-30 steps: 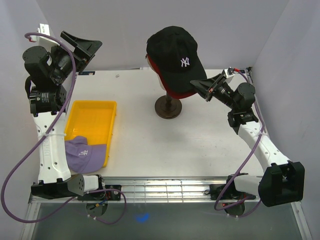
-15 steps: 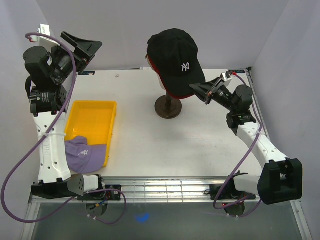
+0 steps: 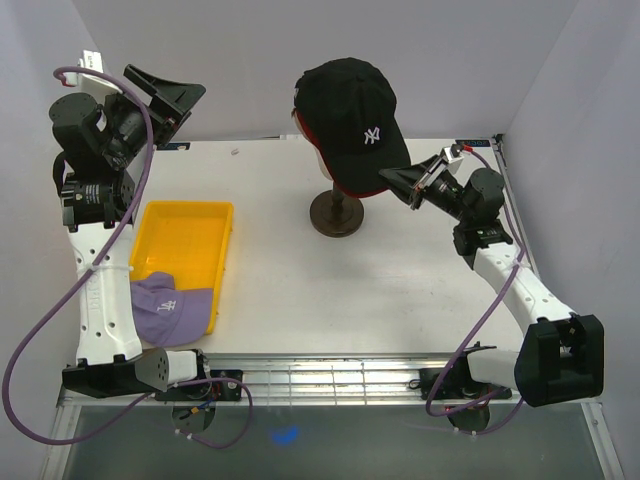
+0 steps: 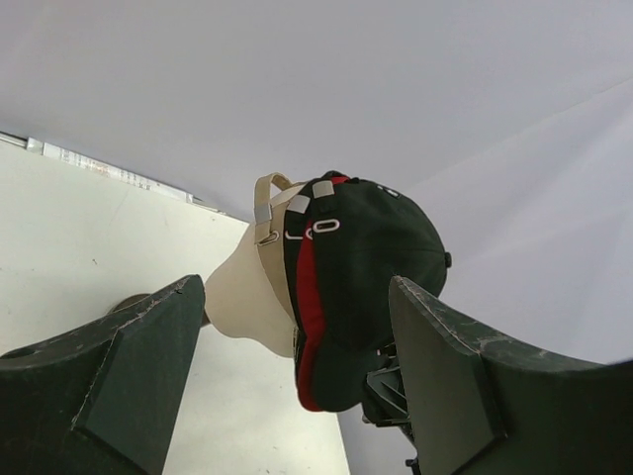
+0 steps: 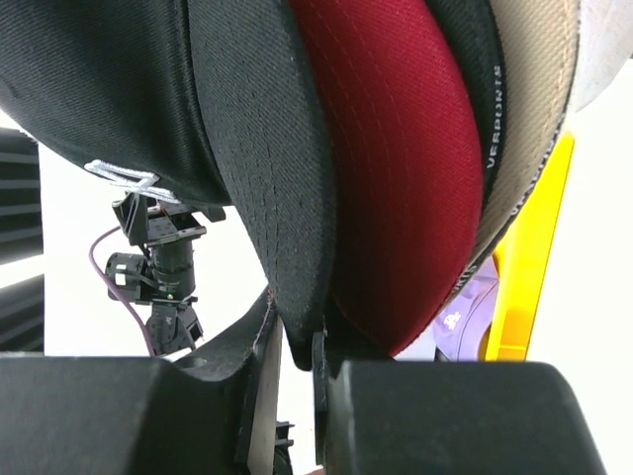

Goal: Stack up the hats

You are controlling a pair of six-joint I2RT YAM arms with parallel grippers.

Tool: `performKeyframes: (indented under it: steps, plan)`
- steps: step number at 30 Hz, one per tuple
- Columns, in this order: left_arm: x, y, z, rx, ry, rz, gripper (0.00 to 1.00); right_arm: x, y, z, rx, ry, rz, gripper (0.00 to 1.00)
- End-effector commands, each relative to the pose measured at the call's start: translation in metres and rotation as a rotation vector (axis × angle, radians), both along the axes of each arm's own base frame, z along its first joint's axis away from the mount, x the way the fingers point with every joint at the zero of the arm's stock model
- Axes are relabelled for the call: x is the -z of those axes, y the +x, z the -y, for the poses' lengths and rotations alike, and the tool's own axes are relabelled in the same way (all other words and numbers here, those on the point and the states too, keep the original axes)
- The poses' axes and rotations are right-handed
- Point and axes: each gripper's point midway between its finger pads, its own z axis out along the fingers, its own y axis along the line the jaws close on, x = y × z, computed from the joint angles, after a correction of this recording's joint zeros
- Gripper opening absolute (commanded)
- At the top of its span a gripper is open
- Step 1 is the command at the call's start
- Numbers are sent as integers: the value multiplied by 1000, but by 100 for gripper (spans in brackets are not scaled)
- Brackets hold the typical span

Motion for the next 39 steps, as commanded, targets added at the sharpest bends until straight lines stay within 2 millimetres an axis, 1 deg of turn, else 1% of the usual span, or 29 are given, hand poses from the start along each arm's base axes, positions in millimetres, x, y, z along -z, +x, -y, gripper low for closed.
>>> performKeyframes:
  steps: [1,2,3,4,6,9,11,15,17,20,27,28,29,31,32,34,35,37,39]
  plan:
    - [-4,-4,1,-5,10,18,85,111,11,16,84,-142,-414,8]
    - [-4,-4,1,-5,8,16,85,109,12,16,88,-146,-410,8]
    - [-4,-4,0,-6,8,18,85,105,13,18,97,-150,-403,10]
    - [-4,-4,0,-5,8,18,85,105,13,19,98,-157,-409,14]
    - [-4,-4,1,-3,7,17,85,93,16,21,112,-163,-381,23]
    - [-4,-4,1,-3,5,15,85,81,18,23,123,-171,-363,31]
    - [-3,-3,1,-3,5,14,85,80,18,24,127,-170,-366,33]
    - [-3,-3,1,-3,5,12,85,79,16,25,127,-173,-364,45]
    - [-2,-2,0,-3,4,10,85,76,14,26,129,-172,-354,49]
    - [-2,-2,1,-1,2,10,85,68,14,27,130,-167,-335,51]
    - [0,-2,1,0,-1,5,85,36,14,29,152,-156,-266,52]
    - [2,-2,1,0,-1,1,85,36,12,30,154,-159,-282,52]
    - [3,-2,1,-1,-2,-1,85,29,9,31,158,-156,-260,53]
    - [4,-2,1,-1,-2,-4,85,22,6,32,168,-153,-242,54]
    - [9,0,1,-3,0,-15,85,15,1,33,169,-148,-221,55]
    - [14,0,-1,-15,1,-27,86,8,-3,34,172,-143,-205,56]
    - [23,2,-2,-21,4,-48,86,3,-8,35,173,-141,-186,58]
    - [30,1,-6,-47,14,-63,86,-3,-14,36,173,-139,-162,58]
    - [48,1,-10,-74,32,-108,86,-7,-25,38,173,-140,-130,59]
